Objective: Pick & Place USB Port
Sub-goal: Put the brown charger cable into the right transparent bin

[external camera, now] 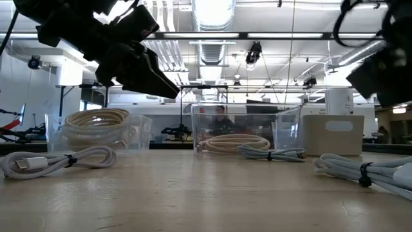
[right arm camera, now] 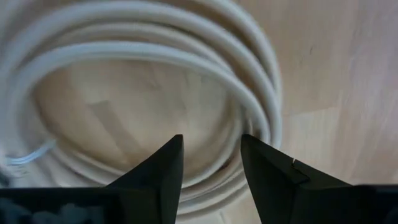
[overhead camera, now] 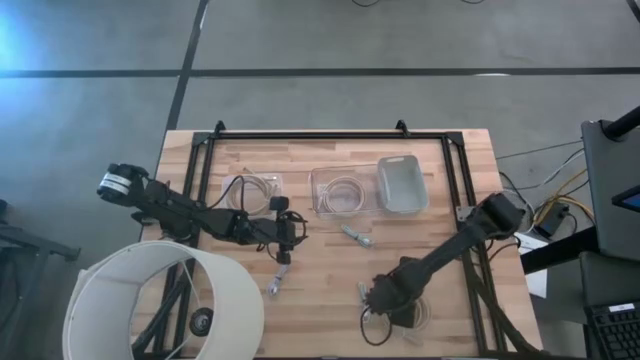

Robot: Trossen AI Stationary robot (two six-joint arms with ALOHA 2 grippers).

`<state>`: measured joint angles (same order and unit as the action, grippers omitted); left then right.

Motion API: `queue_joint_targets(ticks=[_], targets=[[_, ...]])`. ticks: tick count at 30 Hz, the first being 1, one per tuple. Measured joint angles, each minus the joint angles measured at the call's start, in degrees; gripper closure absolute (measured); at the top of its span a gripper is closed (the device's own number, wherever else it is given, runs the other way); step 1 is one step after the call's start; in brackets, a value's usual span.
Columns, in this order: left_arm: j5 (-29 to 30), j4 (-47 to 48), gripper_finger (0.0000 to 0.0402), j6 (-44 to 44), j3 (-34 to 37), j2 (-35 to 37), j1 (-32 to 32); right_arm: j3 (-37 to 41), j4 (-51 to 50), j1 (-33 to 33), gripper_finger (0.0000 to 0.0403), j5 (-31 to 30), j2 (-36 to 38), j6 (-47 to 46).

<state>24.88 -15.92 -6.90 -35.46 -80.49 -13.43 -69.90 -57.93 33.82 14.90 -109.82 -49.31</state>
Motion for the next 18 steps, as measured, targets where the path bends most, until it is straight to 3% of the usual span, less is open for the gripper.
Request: queue_joint_targets(ticks=[9,14,18], targets=[[0.00,0.02,0.0200,-2.04,0.00,0.00,0.00,-3.02,-6.18,0.02,0.0222,0.00,-0.53,1.23],[0.00,0.03,0.0200,-2.08,-0.37,0.00,0.00,-4.35,-8.04,0.09,0.0224,-9.96,3.33,-0.03],[0.00,0.07,0.0200,-2.08,-0.50,0.00,0.02,-2.71,-3.09,-0.82,0.0225,-10.33,3.11,1.36]])
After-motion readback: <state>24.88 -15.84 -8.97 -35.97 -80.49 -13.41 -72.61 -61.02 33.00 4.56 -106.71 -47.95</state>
